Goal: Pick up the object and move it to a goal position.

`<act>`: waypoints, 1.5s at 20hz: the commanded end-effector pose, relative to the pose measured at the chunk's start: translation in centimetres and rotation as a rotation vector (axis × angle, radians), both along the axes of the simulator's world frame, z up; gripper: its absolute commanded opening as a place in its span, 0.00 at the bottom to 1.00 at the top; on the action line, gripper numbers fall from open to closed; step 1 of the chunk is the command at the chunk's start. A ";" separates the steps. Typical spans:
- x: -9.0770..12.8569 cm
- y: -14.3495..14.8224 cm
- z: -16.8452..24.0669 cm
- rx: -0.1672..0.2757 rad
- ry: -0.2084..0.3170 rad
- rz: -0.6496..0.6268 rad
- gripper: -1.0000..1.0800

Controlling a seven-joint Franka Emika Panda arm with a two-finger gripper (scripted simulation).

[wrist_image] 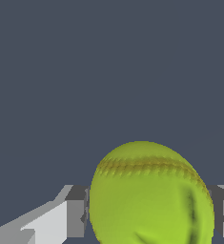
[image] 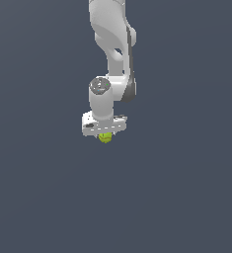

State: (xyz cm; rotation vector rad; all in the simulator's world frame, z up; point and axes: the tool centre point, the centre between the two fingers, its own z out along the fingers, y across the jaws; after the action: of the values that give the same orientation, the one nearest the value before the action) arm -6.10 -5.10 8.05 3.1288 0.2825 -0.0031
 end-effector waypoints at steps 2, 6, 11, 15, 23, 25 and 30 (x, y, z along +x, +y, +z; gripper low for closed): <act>-0.6 1.3 2.4 -0.001 -0.002 0.001 0.00; -1.6 3.1 5.7 -0.001 -0.002 0.001 0.00; -3.0 5.7 10.4 -0.002 -0.002 0.001 0.00; -4.1 8.0 14.5 -0.003 -0.002 0.001 0.00; -6.2 12.3 22.2 -0.003 -0.002 0.002 0.00; -6.6 13.2 23.9 -0.003 -0.002 0.002 0.00; -7.3 15.1 27.4 -0.001 -0.002 0.002 0.00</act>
State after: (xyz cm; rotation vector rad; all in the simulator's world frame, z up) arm -13.20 9.45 34.37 3.1265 0.2864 -0.0005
